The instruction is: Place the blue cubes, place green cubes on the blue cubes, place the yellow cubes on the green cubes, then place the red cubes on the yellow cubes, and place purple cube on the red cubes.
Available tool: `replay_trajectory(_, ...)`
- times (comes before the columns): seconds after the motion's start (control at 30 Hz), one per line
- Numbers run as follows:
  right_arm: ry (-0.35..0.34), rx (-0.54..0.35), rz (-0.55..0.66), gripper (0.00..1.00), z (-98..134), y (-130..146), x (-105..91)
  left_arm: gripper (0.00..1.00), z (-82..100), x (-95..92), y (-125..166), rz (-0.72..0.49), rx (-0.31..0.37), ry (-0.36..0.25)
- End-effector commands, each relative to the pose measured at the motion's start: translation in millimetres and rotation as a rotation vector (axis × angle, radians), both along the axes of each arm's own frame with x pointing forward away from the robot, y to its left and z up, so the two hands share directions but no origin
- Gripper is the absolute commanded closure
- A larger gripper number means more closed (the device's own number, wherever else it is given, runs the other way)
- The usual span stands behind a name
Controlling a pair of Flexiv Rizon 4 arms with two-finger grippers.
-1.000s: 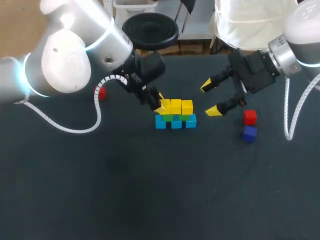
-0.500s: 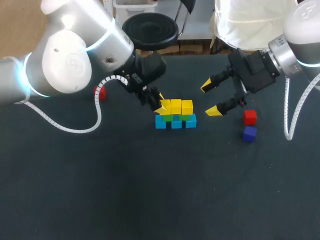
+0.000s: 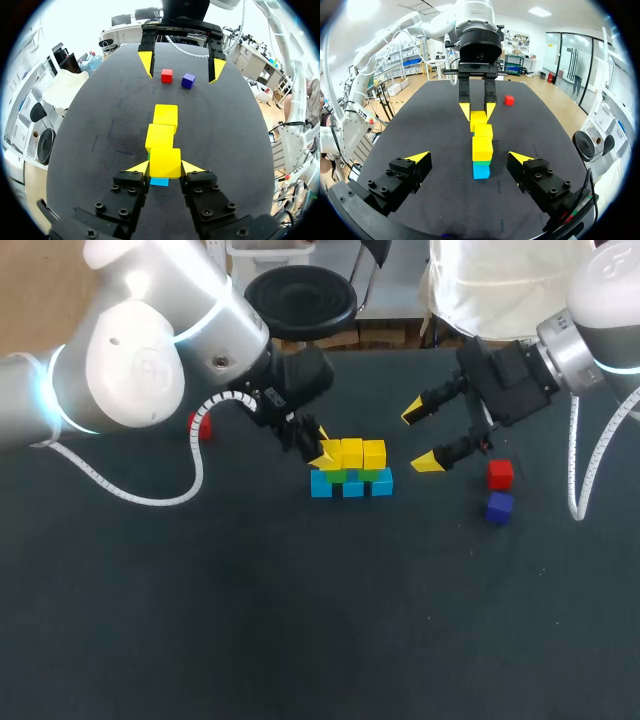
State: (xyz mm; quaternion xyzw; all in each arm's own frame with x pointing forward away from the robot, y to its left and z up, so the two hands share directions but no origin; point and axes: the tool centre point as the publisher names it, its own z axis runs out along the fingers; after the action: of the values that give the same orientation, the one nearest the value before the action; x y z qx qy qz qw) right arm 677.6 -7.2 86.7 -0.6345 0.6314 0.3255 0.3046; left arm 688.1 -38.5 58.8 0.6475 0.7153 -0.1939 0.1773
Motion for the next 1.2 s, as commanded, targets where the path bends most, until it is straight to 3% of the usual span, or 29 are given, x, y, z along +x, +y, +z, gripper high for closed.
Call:
replay_trajectory(0.03, -0.001, 0.002, 0.000, 0.00, 0.0, -0.4, -0.6, 1.00, -1.1, 2.1, -1.1, 0.001, 0.002, 0.005)
replay_trajectory(0.23, -0.001, 0.002, 0.000, 0.00, 0.0, -0.4, -0.6, 0.97, -1.3, 2.3, -1.1, 0.008, 0.001, 0.010)
replay_trajectory(0.4, -0.001, 0.002, 0.000, 0.00, 0.0, -0.4, -0.6, 0.69, -1.2, 2.7, -1.2, 0.013, 0.003, 0.014)
replay_trajectory(0.53, -0.001, 0.002, 0.000, 0.00, 0.0, -0.4, -0.6, 0.35, -1.2, 3.3, -1.5, 0.021, 0.005, 0.021)
replay_trajectory(0.67, -0.001, 0.002, 0.000, 0.00, 0.0, -0.4, -0.6, 0.14, -1.0, 3.6, -1.9, 0.024, 0.005, 0.022)
replay_trajectory(0.87, -0.001, 0.002, 0.000, 0.00, 0.0, -0.4, -0.6, 0.11, 1.2, 4.8, -0.8, 0.031, -0.001, 0.020)
replay_trajectory(1.0, -0.001, 0.002, 0.000, 0.00, 0.0, -0.4, -0.6, 0.00, 5.5, 6.6, 2.8, 0.041, -0.014, 0.005)
replay_trajectory(1.2, -0.001, 0.002, 0.000, 0.00, 0.0, -0.4, -0.6, 0.00, 14.6, 12.9, 17.9, 0.058, -0.072, -0.035)
